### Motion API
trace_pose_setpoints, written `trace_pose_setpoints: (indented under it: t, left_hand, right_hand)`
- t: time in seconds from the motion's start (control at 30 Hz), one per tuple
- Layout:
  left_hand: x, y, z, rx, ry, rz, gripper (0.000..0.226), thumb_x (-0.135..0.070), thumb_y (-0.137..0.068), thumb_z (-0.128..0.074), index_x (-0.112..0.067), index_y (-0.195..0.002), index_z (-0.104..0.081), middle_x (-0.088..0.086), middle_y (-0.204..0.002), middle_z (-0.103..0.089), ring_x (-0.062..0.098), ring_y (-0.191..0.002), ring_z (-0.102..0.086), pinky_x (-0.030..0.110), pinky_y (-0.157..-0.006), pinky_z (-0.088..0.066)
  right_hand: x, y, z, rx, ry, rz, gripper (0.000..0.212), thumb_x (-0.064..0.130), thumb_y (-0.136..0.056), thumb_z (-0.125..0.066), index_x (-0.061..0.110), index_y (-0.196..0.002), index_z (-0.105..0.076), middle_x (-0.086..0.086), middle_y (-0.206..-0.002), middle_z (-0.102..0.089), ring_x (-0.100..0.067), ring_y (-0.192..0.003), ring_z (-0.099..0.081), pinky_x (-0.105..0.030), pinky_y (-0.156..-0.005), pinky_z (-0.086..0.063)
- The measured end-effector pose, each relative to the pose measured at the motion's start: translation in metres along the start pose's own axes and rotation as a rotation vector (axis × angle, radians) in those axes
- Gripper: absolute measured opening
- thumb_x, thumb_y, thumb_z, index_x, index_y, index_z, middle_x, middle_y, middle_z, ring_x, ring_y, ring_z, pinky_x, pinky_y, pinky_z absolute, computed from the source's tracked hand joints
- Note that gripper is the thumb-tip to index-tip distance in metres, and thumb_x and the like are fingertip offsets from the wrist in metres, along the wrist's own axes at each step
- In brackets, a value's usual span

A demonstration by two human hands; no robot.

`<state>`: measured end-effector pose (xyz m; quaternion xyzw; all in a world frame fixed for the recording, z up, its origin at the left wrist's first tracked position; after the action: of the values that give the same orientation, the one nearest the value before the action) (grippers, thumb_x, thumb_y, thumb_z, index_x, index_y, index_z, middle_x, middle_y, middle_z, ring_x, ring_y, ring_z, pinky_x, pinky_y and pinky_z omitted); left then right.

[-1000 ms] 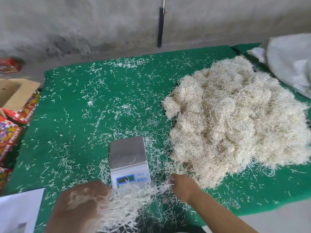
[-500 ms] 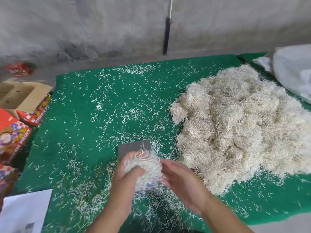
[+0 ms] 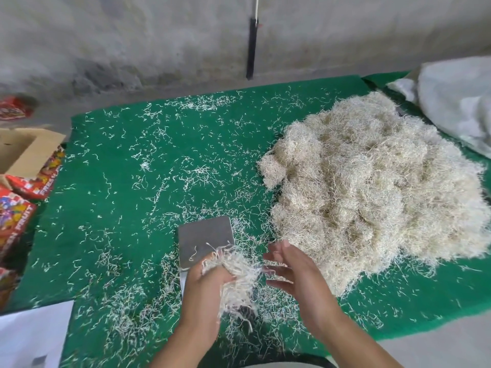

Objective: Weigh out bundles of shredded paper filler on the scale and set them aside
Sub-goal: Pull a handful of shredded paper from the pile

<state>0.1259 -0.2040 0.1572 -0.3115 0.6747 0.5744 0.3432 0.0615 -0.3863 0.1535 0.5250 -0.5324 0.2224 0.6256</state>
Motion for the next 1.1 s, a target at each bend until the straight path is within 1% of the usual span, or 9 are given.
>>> trace_pose_setpoints:
  t: [0.17, 0.27, 0.37, 0.5, 0.6, 0.73, 0.9, 1.0, 1.1]
  left_hand:
    - [-0.003, -0.003, -0.022, 0.034, -0.003, 0.002, 0.042, -0.010, -0.079, -0.063, -0.015, -0.121, -0.059, 0.006, -0.101, -0.073, 0.025, -0.091, -0.072, 0.042, -0.072, -0.060]
    - [-0.006, -0.001, -0.040, 0.075, -0.655, -0.311, 0.039, -0.030, -0.096, -0.049, -0.033, -0.134, -0.049, -0.018, -0.128, -0.057, 0.002, -0.111, -0.058, 0.020, -0.083, -0.055]
    - [-0.002, 0.005, -0.050, 0.044, -1.145, -0.510, 0.043, -0.053, -0.086, -0.026, -0.039, -0.126, -0.032, -0.021, -0.129, -0.022, 0.000, -0.124, -0.024, 0.034, -0.107, -0.037]
    - [0.022, 0.001, -0.049, 0.245, -1.060, -0.352, 0.044, -0.057, -0.086, -0.031, -0.047, -0.129, -0.030, -0.026, -0.141, -0.016, 0.000, -0.136, -0.023, 0.030, -0.106, -0.033]
    - [0.028, 0.004, -0.043, 0.295, -0.883, -0.318, 0.054, -0.052, -0.089, -0.053, -0.050, -0.139, -0.033, -0.034, -0.134, -0.025, -0.010, -0.125, -0.039, 0.014, -0.087, -0.038]
    - [0.032, 0.000, -0.027, 0.224, -0.797, -0.265, 0.069, -0.054, -0.087, -0.065, -0.055, -0.147, -0.031, -0.038, -0.136, -0.036, -0.015, -0.123, -0.041, 0.024, -0.099, -0.041]
    - [0.031, -0.010, 0.003, 0.198, -0.767, -0.206, 0.050, -0.052, -0.084, -0.077, -0.062, -0.124, -0.048, -0.040, -0.124, -0.050, -0.016, -0.109, -0.052, 0.023, -0.091, -0.048]
    - [0.043, -0.021, 0.025, 0.165, -0.677, -0.087, 0.049, -0.021, -0.088, -0.079, -0.043, -0.128, -0.060, -0.017, -0.129, -0.062, -0.001, -0.097, -0.068, 0.035, -0.085, -0.062]
    - [0.050, -0.026, 0.048, 0.102, -0.636, -0.016, 0.051, -0.013, -0.089, -0.078, -0.033, -0.131, -0.058, -0.006, -0.132, -0.055, 0.009, -0.091, -0.071, 0.030, -0.076, -0.063]
  right_hand:
    - [-0.016, 0.006, -0.042, 0.212, -0.351, -0.261, 0.067, 0.071, -0.105, -0.033, 0.026, -0.146, -0.062, -0.001, -0.139, -0.070, -0.018, -0.128, -0.067, -0.044, -0.106, -0.053]
    - [-0.015, 0.010, -0.060, 0.223, -0.459, -0.350, 0.070, 0.076, -0.101, -0.038, 0.025, -0.135, -0.072, -0.012, -0.142, -0.067, -0.023, -0.133, -0.063, -0.049, -0.116, -0.044]
    - [-0.021, 0.008, -0.065, 0.207, -0.503, -0.441, 0.076, 0.079, -0.095, -0.048, 0.020, -0.138, -0.070, -0.016, -0.136, -0.070, -0.028, -0.130, -0.066, -0.047, -0.116, -0.043]
    - [-0.034, -0.001, -0.045, 0.047, -0.331, -0.404, 0.070, 0.075, -0.087, -0.057, 0.020, -0.126, -0.075, -0.011, -0.126, -0.076, -0.027, -0.125, -0.068, -0.052, -0.116, -0.041]
    - [-0.039, -0.005, -0.042, 0.035, -0.222, -0.398, 0.074, 0.076, -0.092, -0.053, 0.021, -0.140, -0.066, -0.013, -0.154, -0.056, -0.029, -0.146, -0.049, -0.062, -0.126, -0.023]
    - [-0.044, -0.010, -0.050, 0.068, -0.176, -0.398, 0.048, 0.072, -0.098, -0.050, 0.039, -0.133, -0.059, -0.004, -0.167, -0.037, -0.029, -0.157, -0.028, -0.061, -0.127, -0.011]
    - [-0.045, -0.015, -0.050, 0.207, -0.138, -0.360, 0.039, 0.075, -0.100, -0.040, 0.052, -0.130, -0.053, 0.019, -0.153, -0.048, -0.021, -0.155, -0.034, -0.051, -0.125, -0.022]
    - [-0.055, -0.016, -0.043, 0.289, -0.005, -0.358, 0.050, 0.075, -0.101, -0.037, 0.045, -0.124, -0.070, 0.009, -0.126, -0.075, -0.012, -0.123, -0.068, -0.034, -0.098, -0.053]
    - [-0.079, -0.041, -0.015, 0.191, 0.288, -0.319, 0.060, 0.075, -0.096, -0.043, 0.030, -0.125, -0.070, 0.004, -0.126, -0.074, -0.015, -0.102, -0.074, -0.035, -0.090, -0.062]
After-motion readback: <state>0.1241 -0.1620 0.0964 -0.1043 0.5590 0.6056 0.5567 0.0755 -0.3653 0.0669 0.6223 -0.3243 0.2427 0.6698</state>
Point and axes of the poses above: each hand's wrist, its own y-axis away from the middle knuckle, its own z-axis out of the back of the hand, x = y × z, the point moved 7 cm from there along -y, towards the middle knuckle
